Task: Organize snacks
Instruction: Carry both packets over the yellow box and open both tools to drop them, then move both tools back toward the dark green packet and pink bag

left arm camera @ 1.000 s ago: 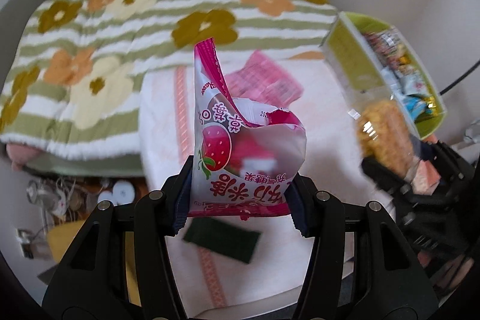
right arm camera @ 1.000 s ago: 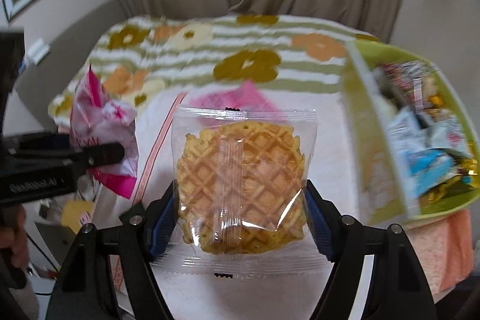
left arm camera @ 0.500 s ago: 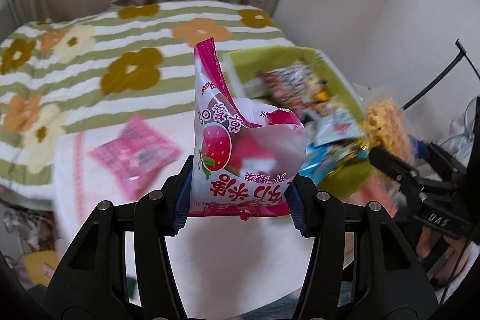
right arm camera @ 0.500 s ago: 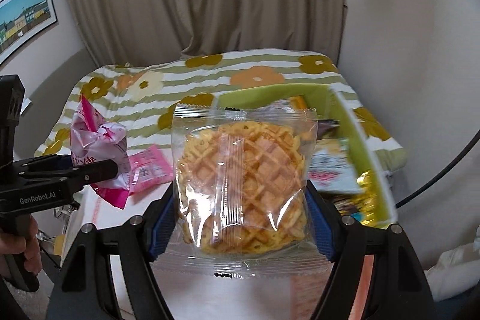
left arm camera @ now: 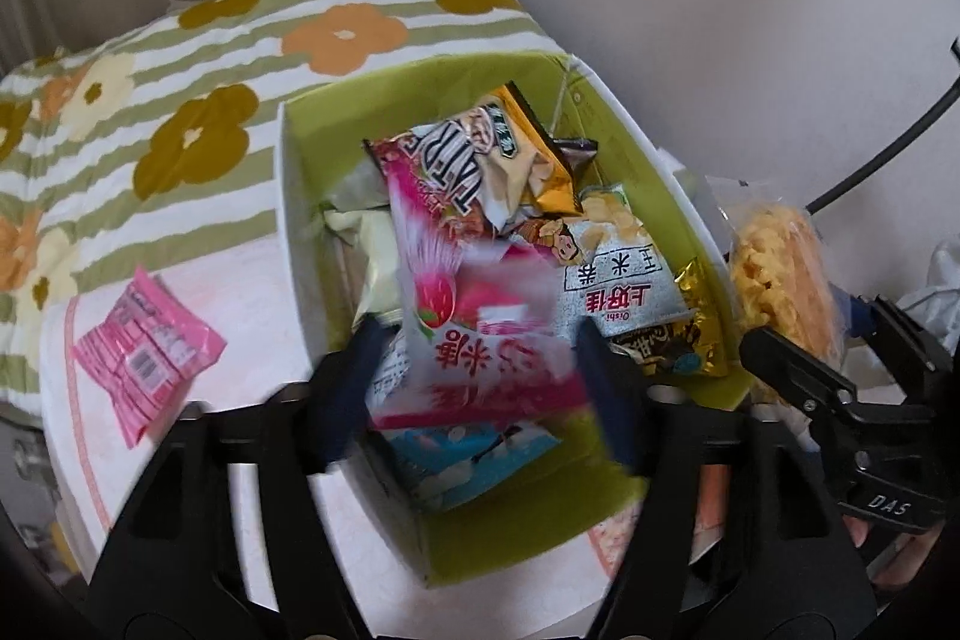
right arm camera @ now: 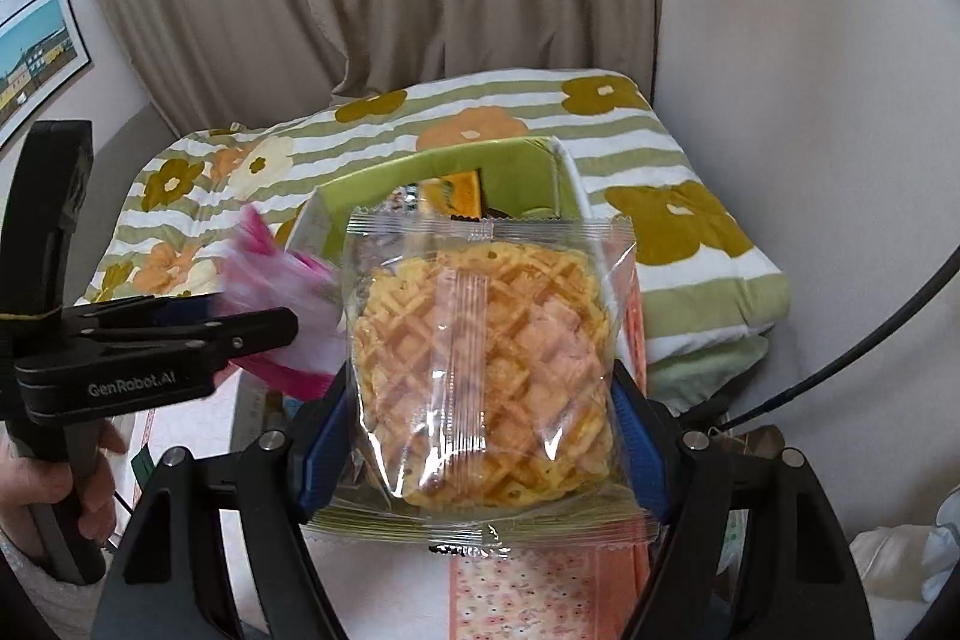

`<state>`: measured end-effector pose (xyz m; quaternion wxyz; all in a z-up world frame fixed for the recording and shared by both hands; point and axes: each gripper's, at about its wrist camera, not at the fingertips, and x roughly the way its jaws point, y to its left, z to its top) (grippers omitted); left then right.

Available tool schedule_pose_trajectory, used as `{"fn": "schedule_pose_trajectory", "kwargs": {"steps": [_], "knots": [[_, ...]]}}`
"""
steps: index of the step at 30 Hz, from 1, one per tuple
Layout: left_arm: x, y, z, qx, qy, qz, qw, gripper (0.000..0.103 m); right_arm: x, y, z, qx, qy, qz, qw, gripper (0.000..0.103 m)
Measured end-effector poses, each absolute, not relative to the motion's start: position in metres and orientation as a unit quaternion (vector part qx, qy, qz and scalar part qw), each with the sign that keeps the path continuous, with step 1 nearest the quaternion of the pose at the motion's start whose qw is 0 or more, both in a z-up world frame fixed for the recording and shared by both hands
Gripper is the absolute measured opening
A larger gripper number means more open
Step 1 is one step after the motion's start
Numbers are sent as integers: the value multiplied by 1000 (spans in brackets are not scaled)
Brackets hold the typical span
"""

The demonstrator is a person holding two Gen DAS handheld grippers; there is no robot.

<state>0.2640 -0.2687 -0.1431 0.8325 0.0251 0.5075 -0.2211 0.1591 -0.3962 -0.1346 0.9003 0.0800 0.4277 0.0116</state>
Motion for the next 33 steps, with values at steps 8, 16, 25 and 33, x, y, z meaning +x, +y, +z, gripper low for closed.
{"fn": "schedule_pose_trajectory", "kwargs": {"steps": [8, 16, 25, 33], "knots": [[246, -252, -137, 33, 485, -207, 849, 102, 157, -402, -141, 89, 423, 21, 902, 73], [235, -220, -133, 22, 474, -191, 859, 102, 169, -403, -149, 84, 435, 29, 896, 73], [221, -199, -131, 16, 474, -166, 865, 101, 161, -399, -152, 83, 398, 28, 913, 99], [199, -180, -135, -3, 475, -142, 869, 102, 153, -391, -140, 79, 394, 69, 913, 99]]}}
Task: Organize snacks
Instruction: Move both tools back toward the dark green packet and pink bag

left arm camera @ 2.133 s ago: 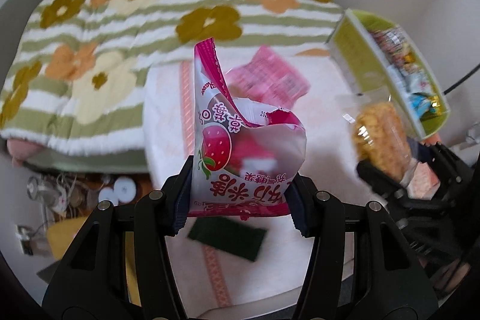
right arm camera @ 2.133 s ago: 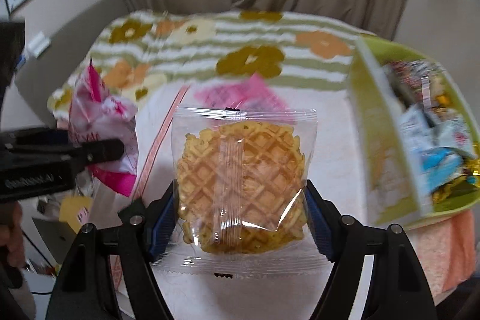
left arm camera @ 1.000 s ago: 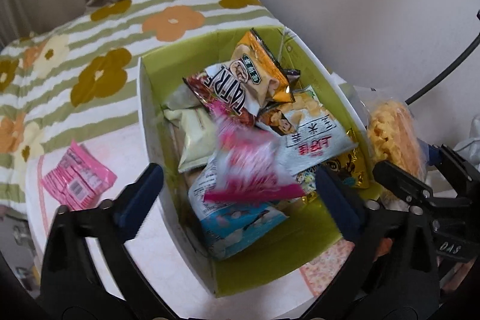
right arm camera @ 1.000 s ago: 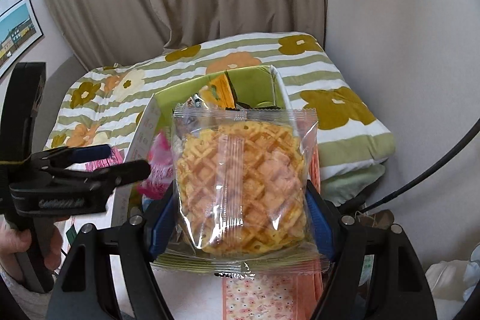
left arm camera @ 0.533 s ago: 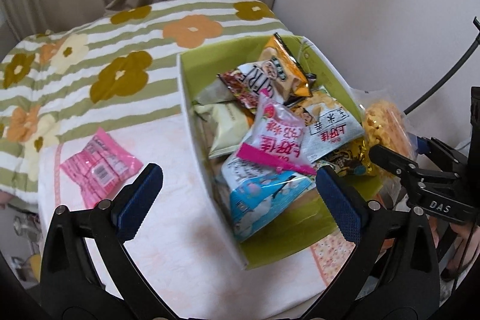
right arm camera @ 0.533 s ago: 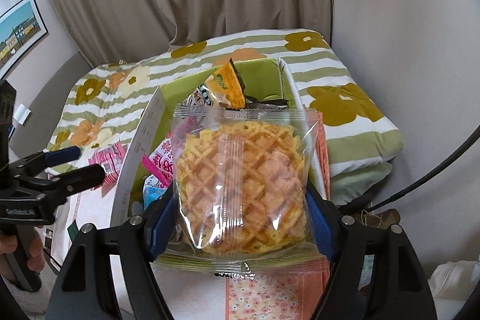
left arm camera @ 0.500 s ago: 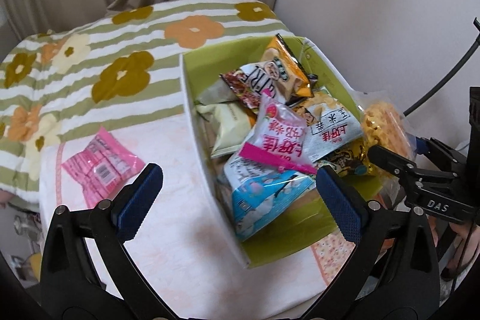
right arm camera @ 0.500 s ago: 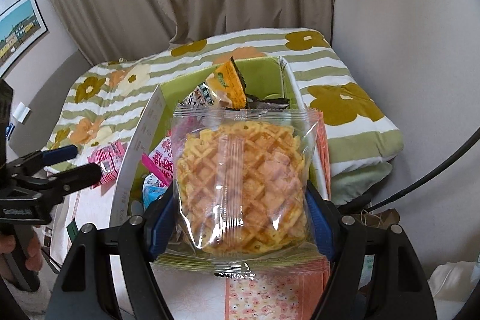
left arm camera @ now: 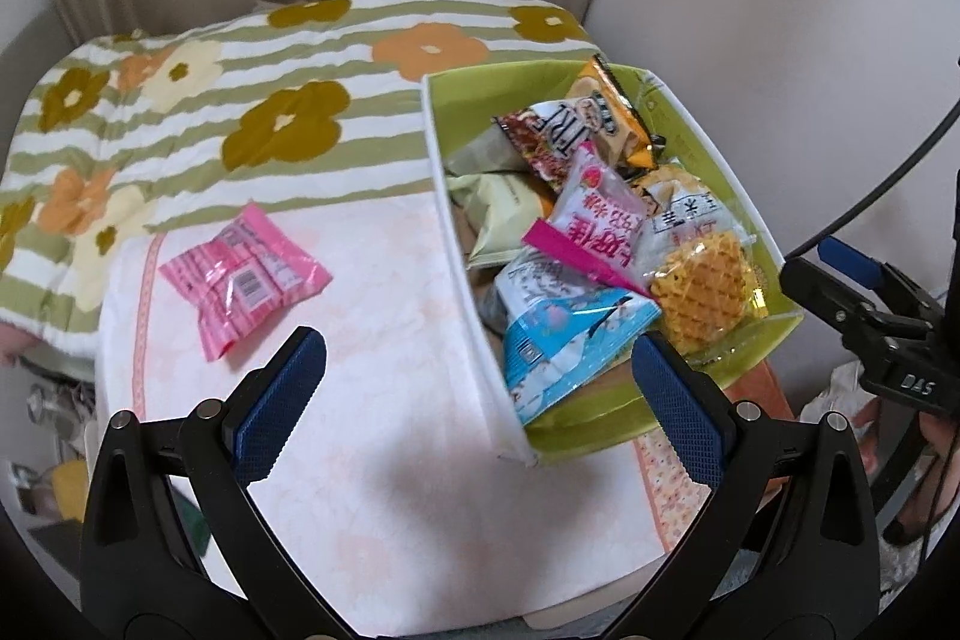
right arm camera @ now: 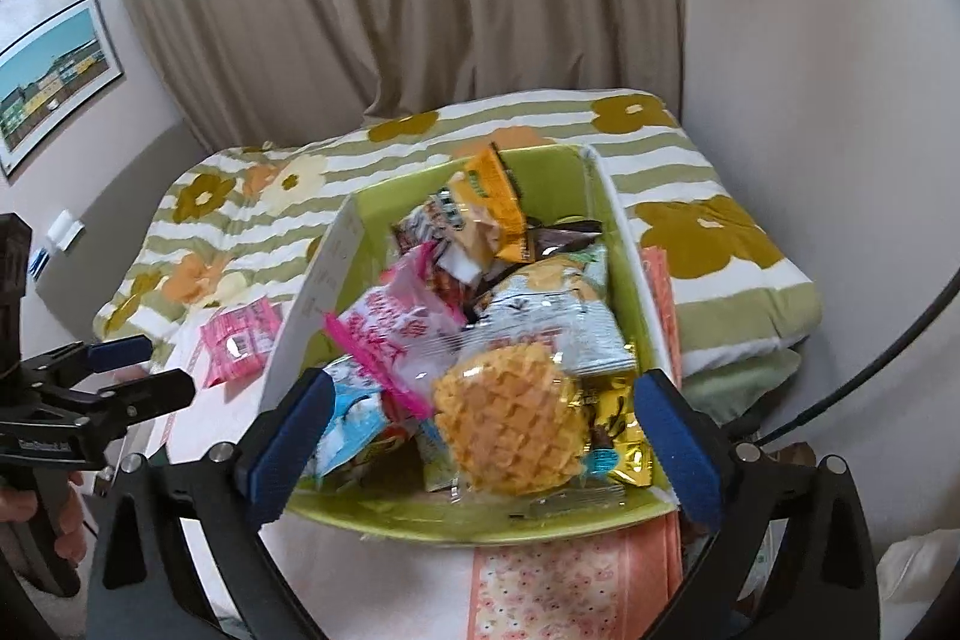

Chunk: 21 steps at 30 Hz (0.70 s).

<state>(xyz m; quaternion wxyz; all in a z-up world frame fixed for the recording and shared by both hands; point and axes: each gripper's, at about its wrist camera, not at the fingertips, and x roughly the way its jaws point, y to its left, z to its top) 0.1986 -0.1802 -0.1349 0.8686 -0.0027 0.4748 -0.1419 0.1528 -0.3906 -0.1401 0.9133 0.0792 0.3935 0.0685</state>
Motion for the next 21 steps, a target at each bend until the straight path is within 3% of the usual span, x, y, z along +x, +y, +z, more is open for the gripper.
{"fn": "schedule_pose_trajectory", "kwargs": {"steps": [12, 21], "knots": [[157, -95, -129, -66, 460, 2, 886, 102, 176, -302, -116, 3, 381, 221, 898, 99], [119, 6, -160, -160, 465, 130, 861, 101, 225, -195, -122, -61, 400, 335, 851, 99]]}}
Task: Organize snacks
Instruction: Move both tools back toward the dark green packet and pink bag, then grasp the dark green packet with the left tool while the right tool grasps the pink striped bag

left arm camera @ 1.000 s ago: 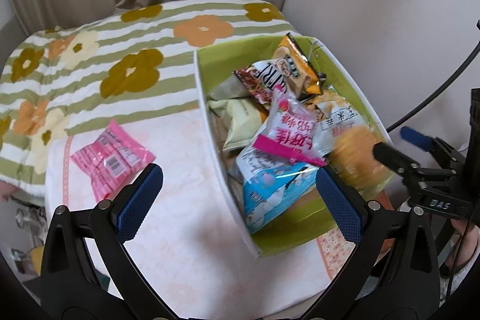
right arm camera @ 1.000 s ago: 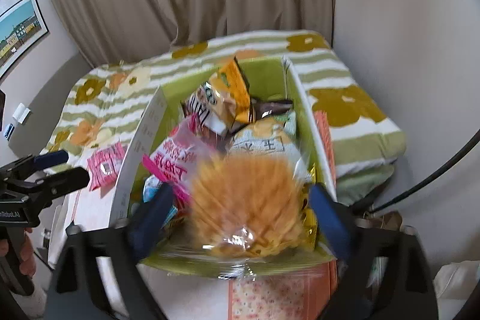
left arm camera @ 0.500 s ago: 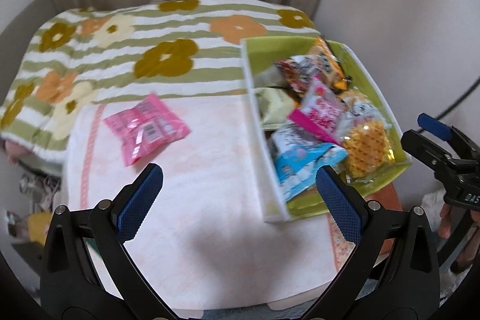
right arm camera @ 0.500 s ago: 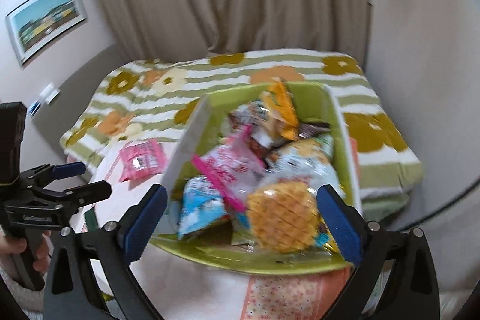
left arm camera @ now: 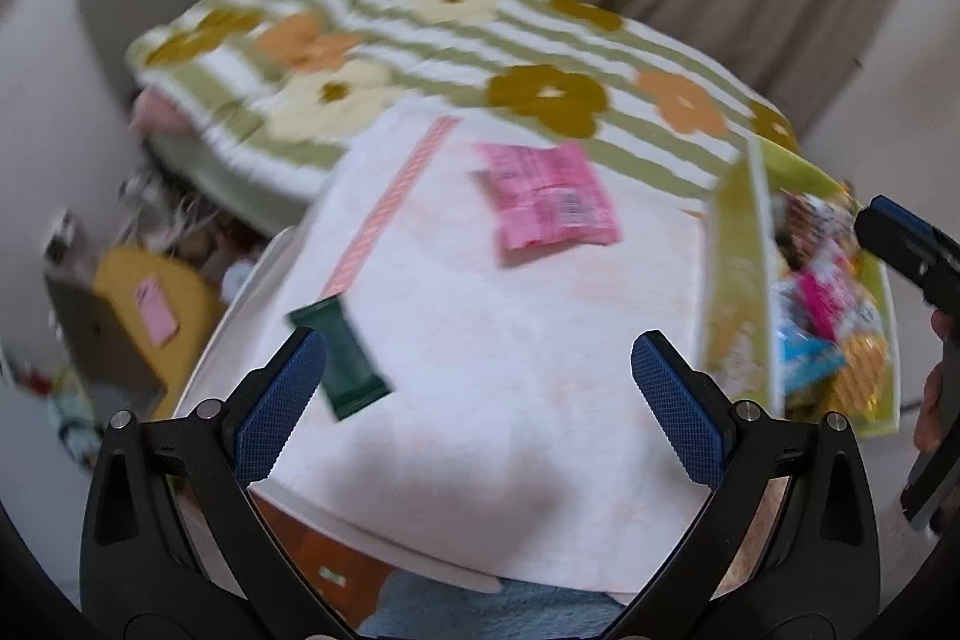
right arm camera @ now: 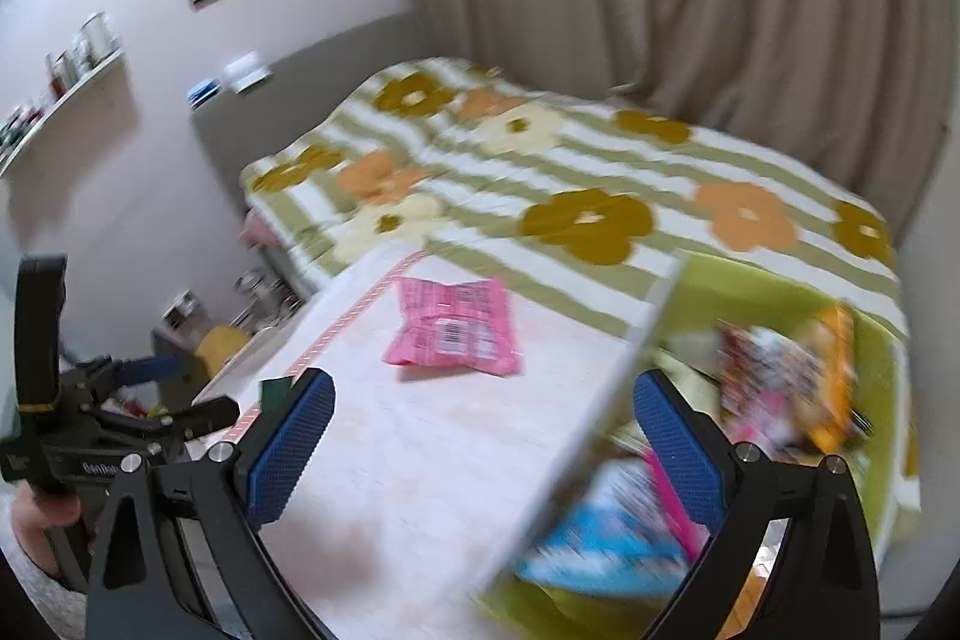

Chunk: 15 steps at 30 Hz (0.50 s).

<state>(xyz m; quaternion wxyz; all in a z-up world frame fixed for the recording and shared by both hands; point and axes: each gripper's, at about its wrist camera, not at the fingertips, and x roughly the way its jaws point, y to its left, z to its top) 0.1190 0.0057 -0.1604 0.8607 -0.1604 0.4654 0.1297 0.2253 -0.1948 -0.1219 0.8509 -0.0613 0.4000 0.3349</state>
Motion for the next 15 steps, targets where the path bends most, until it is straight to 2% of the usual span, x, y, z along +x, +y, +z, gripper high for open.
{"fn": "schedule_pose_trajectory", "kwargs": {"steps": [9, 11, 13, 15], "knots": [[129, 78, -243, -264, 508, 194, 796, 99, 296, -103, -180, -104, 482, 358, 793, 99], [136, 89, -271, -288, 524, 198, 777, 82, 306, -90, -198, -115, 497, 354, 784, 99], [144, 93, -293, -295, 544, 204, 759, 74, 318, -81, -218, -115, 518, 349, 772, 99], [147, 95, -307, -300, 555, 209, 747, 72, 326, -78, -232, -116, 534, 346, 763, 99]]}}
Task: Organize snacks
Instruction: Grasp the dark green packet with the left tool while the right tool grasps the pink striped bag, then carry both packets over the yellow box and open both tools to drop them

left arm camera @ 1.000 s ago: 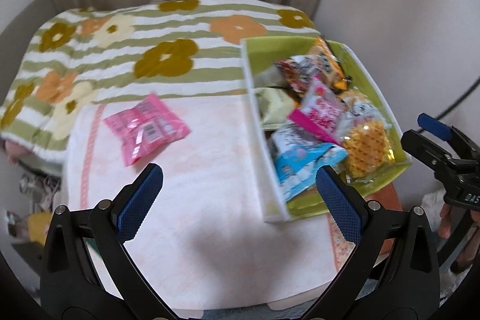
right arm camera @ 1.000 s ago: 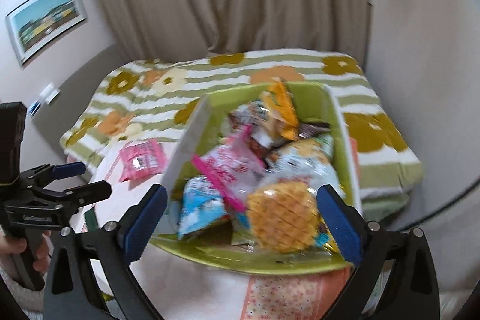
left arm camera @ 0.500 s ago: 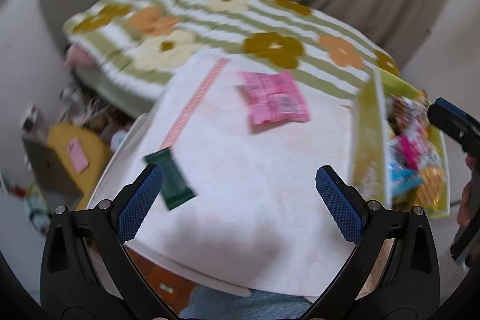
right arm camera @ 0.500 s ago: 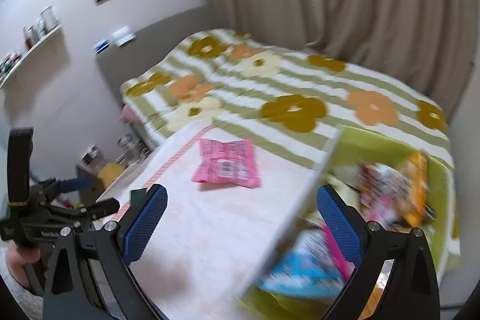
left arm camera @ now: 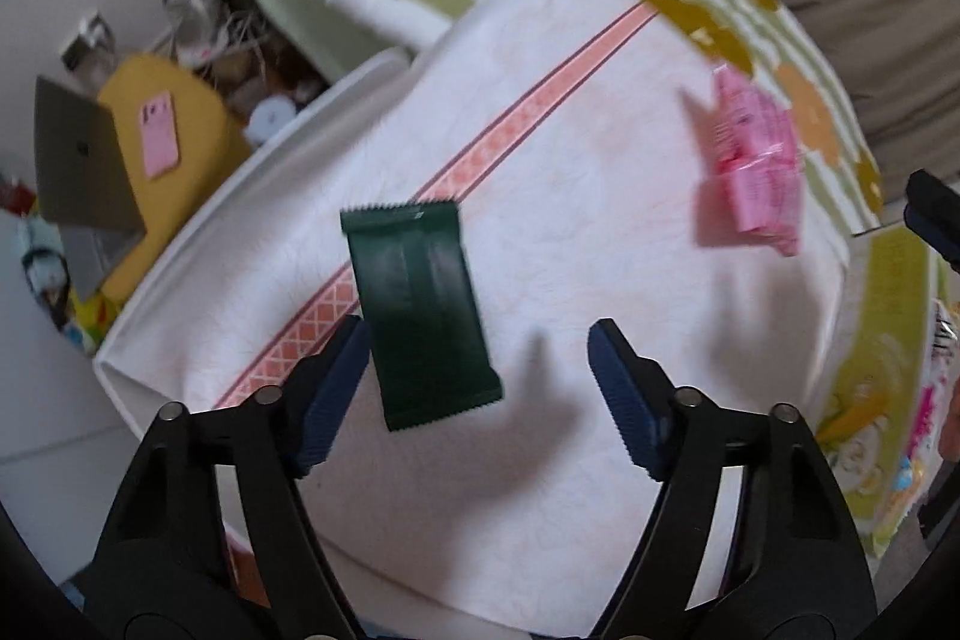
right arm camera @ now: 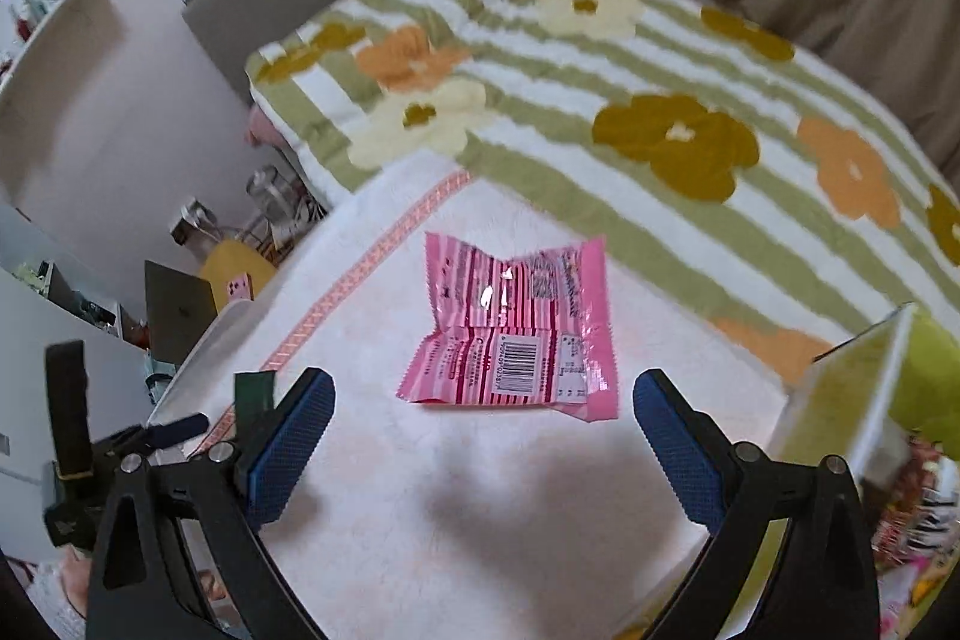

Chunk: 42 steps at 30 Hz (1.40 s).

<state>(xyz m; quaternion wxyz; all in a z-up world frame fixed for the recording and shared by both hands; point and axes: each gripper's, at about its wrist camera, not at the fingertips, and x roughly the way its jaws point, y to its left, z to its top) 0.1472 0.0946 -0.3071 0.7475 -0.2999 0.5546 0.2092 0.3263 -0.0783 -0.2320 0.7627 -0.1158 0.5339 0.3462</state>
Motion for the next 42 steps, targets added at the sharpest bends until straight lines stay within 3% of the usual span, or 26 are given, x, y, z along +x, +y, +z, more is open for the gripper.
{"fn": "schedule_pose_trajectory", "kwargs": {"steps": [11, 16, 31, 37, 42], "knots": [[163, 90, -336, -236, 583, 236, 740, 62, 358, -64, -277, -131, 579, 335, 732, 99], [164, 90, -332, -202, 588, 235, 747, 42, 363, -54, -289, -148, 586, 340, 720, 99], [170, 93, -315, -218, 572, 204, 764, 42, 381, -27, -319, -131, 613, 345, 698, 100], [172, 94, -305, -226, 562, 195, 772, 42, 371, -12, -328, -187, 589, 341, 708, 99], [174, 94, -296, -225, 554, 191, 778, 42, 368, -16, -322, -200, 569, 338, 723, 75]]}}
